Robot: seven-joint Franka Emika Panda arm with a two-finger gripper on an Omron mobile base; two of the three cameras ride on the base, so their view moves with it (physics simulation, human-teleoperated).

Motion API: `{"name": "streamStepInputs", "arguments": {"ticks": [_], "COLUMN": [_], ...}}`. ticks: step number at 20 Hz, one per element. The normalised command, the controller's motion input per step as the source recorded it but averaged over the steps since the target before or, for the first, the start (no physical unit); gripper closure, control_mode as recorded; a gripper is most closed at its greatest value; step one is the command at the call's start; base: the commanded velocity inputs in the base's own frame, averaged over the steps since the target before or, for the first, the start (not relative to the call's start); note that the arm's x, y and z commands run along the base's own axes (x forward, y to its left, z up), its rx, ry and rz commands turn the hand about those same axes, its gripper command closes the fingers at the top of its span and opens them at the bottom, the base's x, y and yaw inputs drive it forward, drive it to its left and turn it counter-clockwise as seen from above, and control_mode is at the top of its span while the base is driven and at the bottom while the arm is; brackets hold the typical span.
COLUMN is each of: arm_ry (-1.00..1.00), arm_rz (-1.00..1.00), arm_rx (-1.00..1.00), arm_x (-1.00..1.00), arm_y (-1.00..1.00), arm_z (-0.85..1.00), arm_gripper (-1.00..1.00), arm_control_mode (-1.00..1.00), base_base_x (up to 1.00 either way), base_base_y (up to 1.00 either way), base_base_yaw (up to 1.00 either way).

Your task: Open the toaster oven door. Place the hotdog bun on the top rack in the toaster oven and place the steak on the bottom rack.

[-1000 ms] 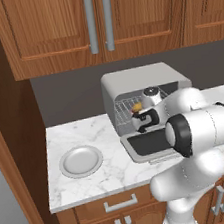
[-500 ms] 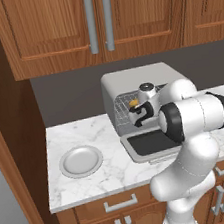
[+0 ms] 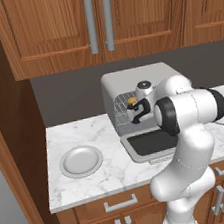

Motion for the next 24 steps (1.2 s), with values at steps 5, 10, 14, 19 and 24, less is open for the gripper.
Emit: {"name": "streamStepInputs", "arguments": {"ticks": [5, 10, 14, 19, 24], "arm_ry": [0.02, 0.04, 0.03, 0.00, 0.00], "arm_rz": [0.00, 0.00, 0.00, 0.00, 0.00], "arm_rx": [0.00, 0.00, 0.00, 0.01, 0.02], "arm_x": [0.32, 0.30, 0.13, -0.18, -0.32], "arm_y": [0.00, 0.00, 0.00, 0.00, 0.00], "arm_z": [0.00, 0.00, 0.00, 0.05, 0.13], "arm_gripper": [-1.00, -1.00, -1.00, -1.00, -1.00], "arm_control_mode": [-1.00, -1.00, -1.00, -1.00, -1.00], "base_base_x": [0.00, 0.00, 0.00, 0.00, 0.00], "base_base_y": [0.00, 0.00, 0.00, 0.00, 0.00], "base_base_yaw": [0.00, 0.00, 0.00, 0.00, 0.00]}}
